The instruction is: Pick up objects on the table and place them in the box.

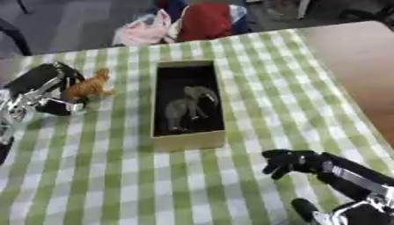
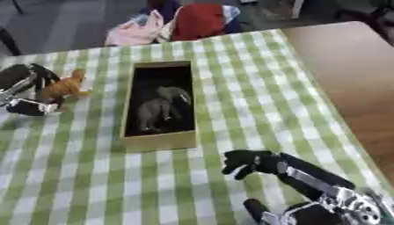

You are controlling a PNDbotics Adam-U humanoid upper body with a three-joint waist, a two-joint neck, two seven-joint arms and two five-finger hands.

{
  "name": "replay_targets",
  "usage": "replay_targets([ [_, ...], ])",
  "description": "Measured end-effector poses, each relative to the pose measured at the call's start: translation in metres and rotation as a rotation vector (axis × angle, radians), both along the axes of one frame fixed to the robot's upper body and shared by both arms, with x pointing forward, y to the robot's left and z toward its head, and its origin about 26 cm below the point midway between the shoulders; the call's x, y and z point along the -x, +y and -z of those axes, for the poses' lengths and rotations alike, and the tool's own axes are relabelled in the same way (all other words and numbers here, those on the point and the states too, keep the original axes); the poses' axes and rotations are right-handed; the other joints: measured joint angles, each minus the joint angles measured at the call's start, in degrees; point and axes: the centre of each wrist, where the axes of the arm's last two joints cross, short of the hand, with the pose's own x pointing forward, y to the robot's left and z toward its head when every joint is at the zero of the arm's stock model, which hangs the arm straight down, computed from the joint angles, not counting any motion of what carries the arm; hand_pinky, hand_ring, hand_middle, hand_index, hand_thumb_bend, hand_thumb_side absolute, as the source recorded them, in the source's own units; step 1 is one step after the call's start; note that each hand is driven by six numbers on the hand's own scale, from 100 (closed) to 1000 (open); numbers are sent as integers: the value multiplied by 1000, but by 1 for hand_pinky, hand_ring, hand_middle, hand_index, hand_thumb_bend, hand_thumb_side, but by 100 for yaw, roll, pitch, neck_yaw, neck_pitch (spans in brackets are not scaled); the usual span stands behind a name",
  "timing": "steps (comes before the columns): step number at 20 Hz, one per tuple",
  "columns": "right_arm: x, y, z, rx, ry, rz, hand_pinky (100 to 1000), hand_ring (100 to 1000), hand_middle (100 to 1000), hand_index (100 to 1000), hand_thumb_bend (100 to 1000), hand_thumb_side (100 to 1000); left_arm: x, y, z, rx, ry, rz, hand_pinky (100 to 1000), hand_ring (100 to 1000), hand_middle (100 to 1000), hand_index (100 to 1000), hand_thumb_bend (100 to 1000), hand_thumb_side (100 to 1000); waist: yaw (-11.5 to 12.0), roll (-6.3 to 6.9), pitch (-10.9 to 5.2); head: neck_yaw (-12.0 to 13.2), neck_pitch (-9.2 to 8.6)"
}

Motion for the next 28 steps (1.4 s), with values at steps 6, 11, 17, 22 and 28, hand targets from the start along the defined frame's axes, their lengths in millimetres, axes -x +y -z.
replay_targets([
  [6,0,0,0,2,1,-4,766,1000,785,932,115,376,-9,-27,-41,57,-71,100,577,386,376,593,100,186,-88,18,-38,72,-20],
  [11,-1,3,-1,10,0,-26,766,1000,785,932,115,381,-18,-59,-52,57,-81,192,581,396,384,601,100,185,-286,68,-39,152,-70],
  [17,-2,8,-4,23,-6,-54,766,1000,784,932,112,386,-26,-86,-57,43,-97,261,588,408,394,609,100,187,-537,182,16,223,-142],
  [22,-4,11,-5,36,-6,-75,766,1000,784,933,110,391,-28,-99,-56,42,-103,295,591,413,398,612,100,190,-702,252,89,253,-207],
  [28,-6,13,-8,43,-16,-91,765,1000,784,933,108,399,-30,-110,-50,18,-80,325,596,422,407,621,100,193,-876,314,188,262,-259],
])
